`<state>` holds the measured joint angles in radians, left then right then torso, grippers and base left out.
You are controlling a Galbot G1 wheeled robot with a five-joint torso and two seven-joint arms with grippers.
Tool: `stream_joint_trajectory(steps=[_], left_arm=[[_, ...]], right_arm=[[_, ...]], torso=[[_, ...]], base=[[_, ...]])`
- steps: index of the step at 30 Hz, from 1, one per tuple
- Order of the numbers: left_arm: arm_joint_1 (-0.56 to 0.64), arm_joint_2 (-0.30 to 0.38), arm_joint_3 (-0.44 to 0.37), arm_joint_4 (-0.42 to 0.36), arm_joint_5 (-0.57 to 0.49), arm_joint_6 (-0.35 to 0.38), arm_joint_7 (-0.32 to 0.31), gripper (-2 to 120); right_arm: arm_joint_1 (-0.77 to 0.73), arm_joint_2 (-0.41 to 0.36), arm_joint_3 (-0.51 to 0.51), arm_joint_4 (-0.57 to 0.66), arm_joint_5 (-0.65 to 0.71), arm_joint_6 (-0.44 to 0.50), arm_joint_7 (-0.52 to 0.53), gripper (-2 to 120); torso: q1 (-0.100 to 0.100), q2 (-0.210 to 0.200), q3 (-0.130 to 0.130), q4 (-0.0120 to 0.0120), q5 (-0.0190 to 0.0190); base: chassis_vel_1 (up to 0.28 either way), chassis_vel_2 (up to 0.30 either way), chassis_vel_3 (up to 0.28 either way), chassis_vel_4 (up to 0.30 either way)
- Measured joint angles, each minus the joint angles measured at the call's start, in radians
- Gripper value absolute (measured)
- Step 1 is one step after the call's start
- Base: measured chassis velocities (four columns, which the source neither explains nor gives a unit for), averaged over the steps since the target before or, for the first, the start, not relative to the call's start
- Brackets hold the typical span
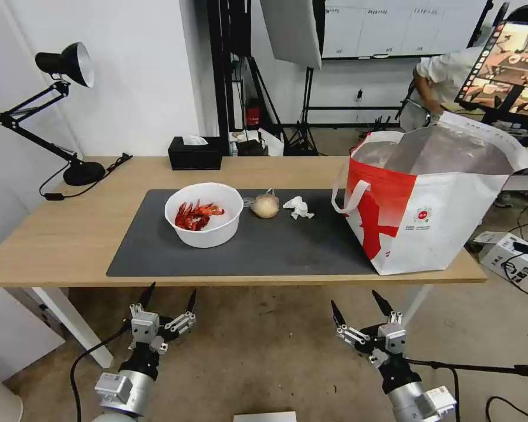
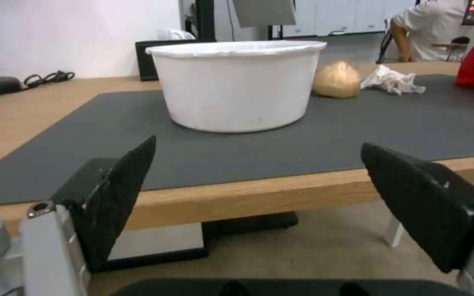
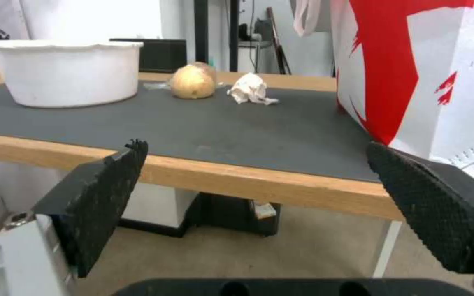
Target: Pick up the trash from the table and place it into the takeout bag.
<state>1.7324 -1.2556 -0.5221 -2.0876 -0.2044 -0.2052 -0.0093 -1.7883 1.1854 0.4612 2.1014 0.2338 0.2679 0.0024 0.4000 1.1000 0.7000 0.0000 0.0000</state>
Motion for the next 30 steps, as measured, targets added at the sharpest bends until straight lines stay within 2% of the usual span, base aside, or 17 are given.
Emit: stream_joint_trajectory(steps=[17,21,25,30], left_arm=[[0.002,-0.009,0.006,0.006,-0.006,-0.003,0.004,100],[0.0,-0.004,0.012,0.005,-0.007,-0.003,0.004,100],[-0.012,0.004,0.023,-0.003,-0.014,0.004,0.004,100],[-0.023,0.008,0.033,0.0,-0.026,0.022,0.004,100]], right_arm=[[0.018,-0.006,-0.03,0.005,-0.002,-0.018,0.001,100],[0.056,-0.036,-0.06,0.034,0.005,-0.051,0.012,100],[0.18,-0.132,-0.134,0.069,0.048,-0.15,0.038,100],[0.298,-0.192,-0.205,0.058,0.084,-0.217,0.066,100]], torso=[[0.0,0.0,0.0,-0.0001,0.0],[0.0,0.0,0.0,0.0,0.0],[0.0,0.0,0.0,0.0001,0.0001],[0.0,0.0,0.0,0.0,0.0]], base=[[0.0,0.0,0.0,0.0],[0.0,0.0,0.0,0.0],[0.0,0.0,0.0,0.0],[0.0,0.0,0.0,0.0]])
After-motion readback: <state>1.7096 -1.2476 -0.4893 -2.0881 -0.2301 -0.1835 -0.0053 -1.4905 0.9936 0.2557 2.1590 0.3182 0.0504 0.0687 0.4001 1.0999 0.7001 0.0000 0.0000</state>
